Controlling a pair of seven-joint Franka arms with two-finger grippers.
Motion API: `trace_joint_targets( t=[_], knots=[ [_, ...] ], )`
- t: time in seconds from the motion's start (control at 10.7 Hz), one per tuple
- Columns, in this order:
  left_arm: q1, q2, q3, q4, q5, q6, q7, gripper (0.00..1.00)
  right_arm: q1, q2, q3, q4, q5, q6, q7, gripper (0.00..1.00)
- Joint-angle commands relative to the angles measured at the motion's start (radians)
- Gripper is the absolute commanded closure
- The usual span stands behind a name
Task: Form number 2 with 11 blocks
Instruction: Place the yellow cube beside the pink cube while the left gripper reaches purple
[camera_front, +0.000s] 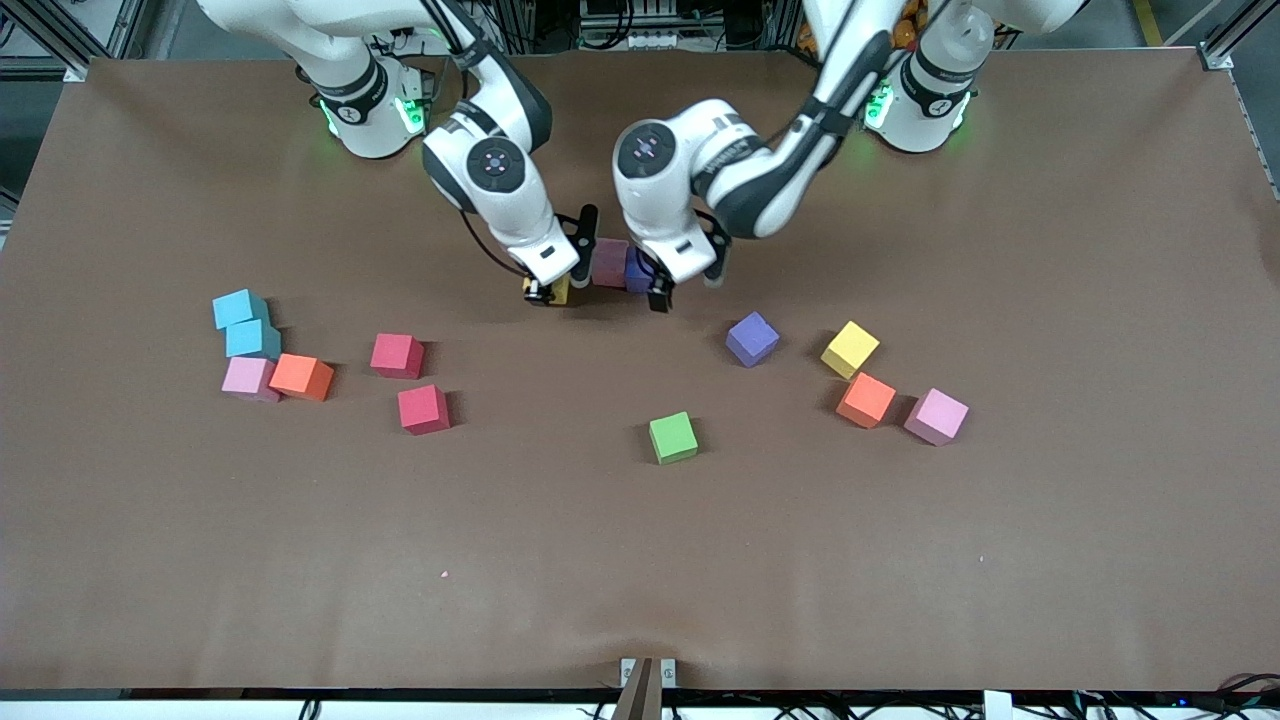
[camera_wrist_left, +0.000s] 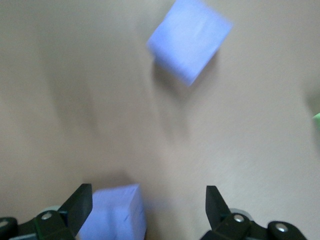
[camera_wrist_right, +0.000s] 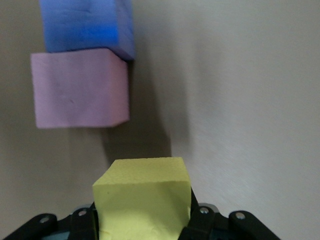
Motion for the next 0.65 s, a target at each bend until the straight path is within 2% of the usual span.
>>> trace_joint_targets(
  t=[0.0, 0.19, 0.37, 0.56],
  knots=[
    [0.107, -0.013, -0.011, -0.013, 0.020, -0.005, 0.259, 0.00, 0.006, 0.018, 0.016, -0.010, -0.028, 0.023, 0.030, 0.66],
    [0.197, -0.010, -0.025, -0.016, -0.018, -0.003, 0.490, 0.00, 0.001, 0.018, 0.036, -0.019, -0.034, 0.024, 0.031, 0.66],
    [0.240, -0.007, -0.031, -0.043, -0.058, 0.000, 0.651, 0.00, 0.006, 0.028, 0.049, -0.019, -0.036, 0.035, 0.036, 0.66],
    [0.245, 0.002, -0.031, -0.081, -0.058, 0.062, 0.667, 0.00, 0.006, 0.036, 0.056, -0.022, -0.036, 0.037, 0.038, 0.66]
  ],
)
